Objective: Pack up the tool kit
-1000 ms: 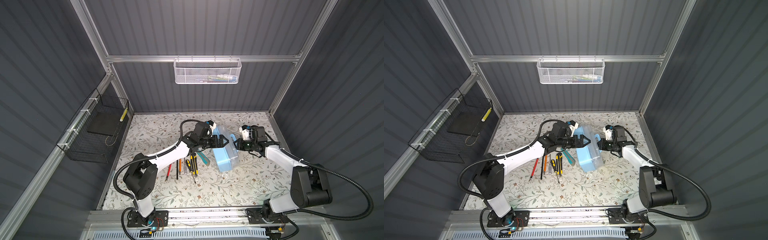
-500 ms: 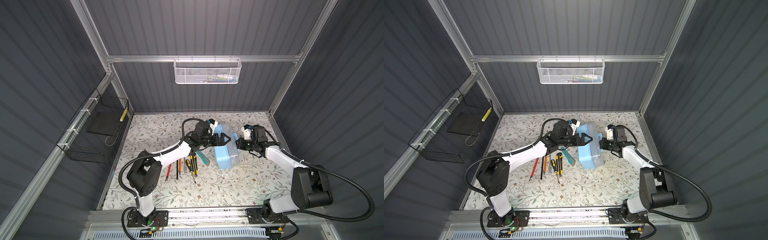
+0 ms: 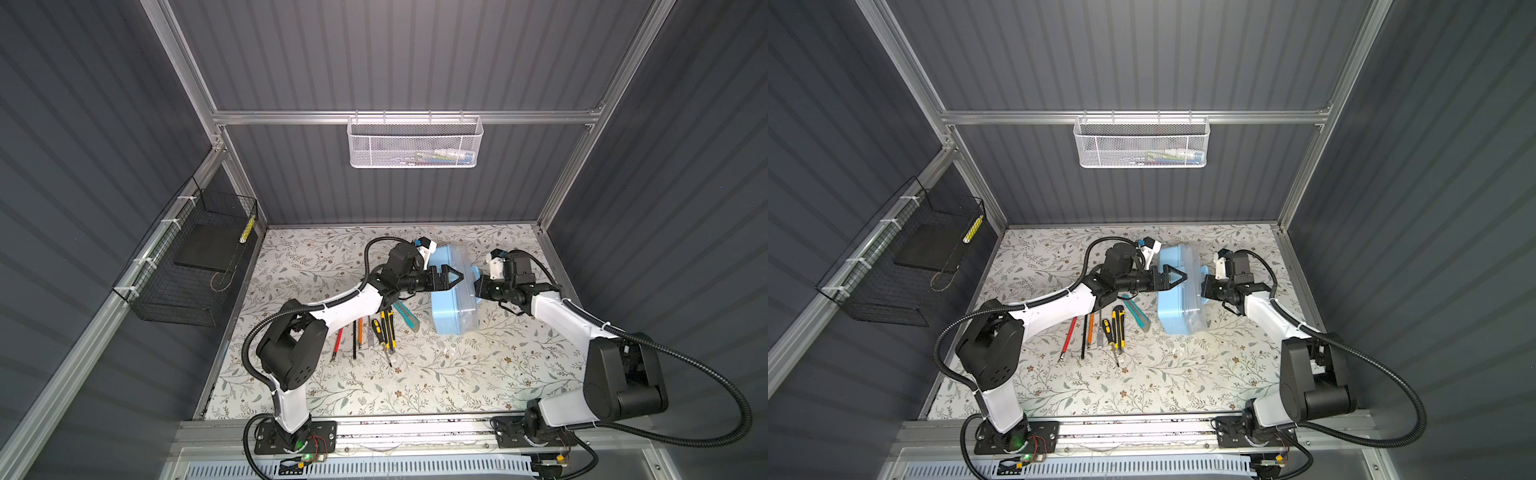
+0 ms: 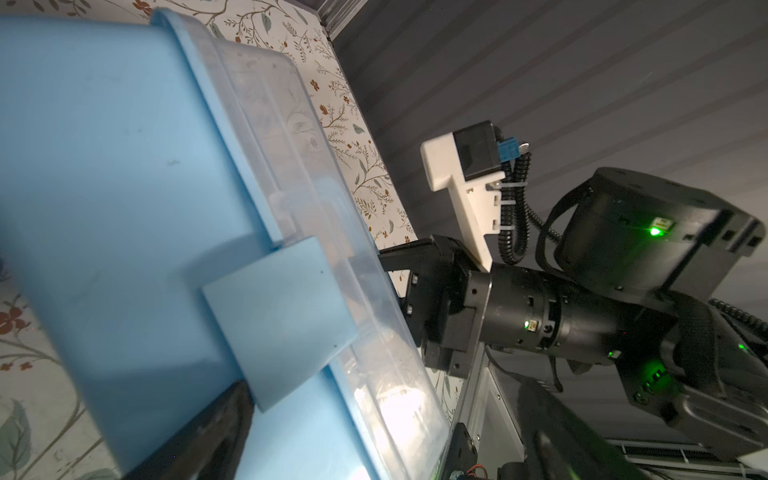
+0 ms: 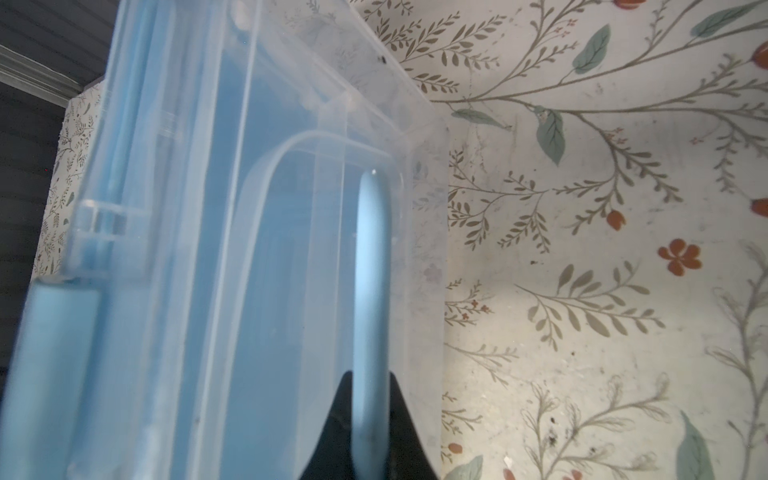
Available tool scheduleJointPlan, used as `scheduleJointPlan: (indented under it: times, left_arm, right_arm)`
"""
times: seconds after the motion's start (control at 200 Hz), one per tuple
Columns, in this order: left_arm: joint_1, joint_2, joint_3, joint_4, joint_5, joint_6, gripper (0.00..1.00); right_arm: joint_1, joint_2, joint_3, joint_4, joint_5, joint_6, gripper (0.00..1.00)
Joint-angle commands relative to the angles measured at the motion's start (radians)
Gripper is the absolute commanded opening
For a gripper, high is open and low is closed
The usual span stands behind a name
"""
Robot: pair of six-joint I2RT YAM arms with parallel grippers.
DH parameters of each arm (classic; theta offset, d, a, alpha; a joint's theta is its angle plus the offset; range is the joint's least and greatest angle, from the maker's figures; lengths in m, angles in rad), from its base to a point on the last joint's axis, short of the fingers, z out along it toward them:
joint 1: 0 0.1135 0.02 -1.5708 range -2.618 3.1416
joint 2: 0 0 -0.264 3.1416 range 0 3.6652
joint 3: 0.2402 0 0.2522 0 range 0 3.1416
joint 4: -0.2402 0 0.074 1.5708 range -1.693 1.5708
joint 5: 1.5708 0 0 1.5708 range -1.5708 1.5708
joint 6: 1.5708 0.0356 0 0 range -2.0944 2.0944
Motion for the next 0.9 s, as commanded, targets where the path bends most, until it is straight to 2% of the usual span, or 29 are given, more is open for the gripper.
scheduleJointPlan:
  times: [0.0,0.661,0.806,0.891]
  left_arm:
    - [-0.051,-0.038,0.013,0.251,0.187,-0.030,0.99]
    - [-0.031,-0.067,-0.015,0.450,0.212,-0.055,1.00]
    - [-0.015,-0.091,-0.007,0.349,0.184,-0.011,0.99]
    - [0.015,-0.123,-0.016,0.199,0.133,0.046,0.99]
  right_arm:
    - [0.055,0.025,-0.010,-0.033,0.038,-0.102,0.00]
    - [0.055,0.037,-0.029,-0.013,0.051,-0.114,0.00]
    - [0.055,0.034,-0.025,-0.022,0.055,-0.117,0.00]
    - [0.052,0.020,-0.024,-0.024,0.059,-0.115,0.00]
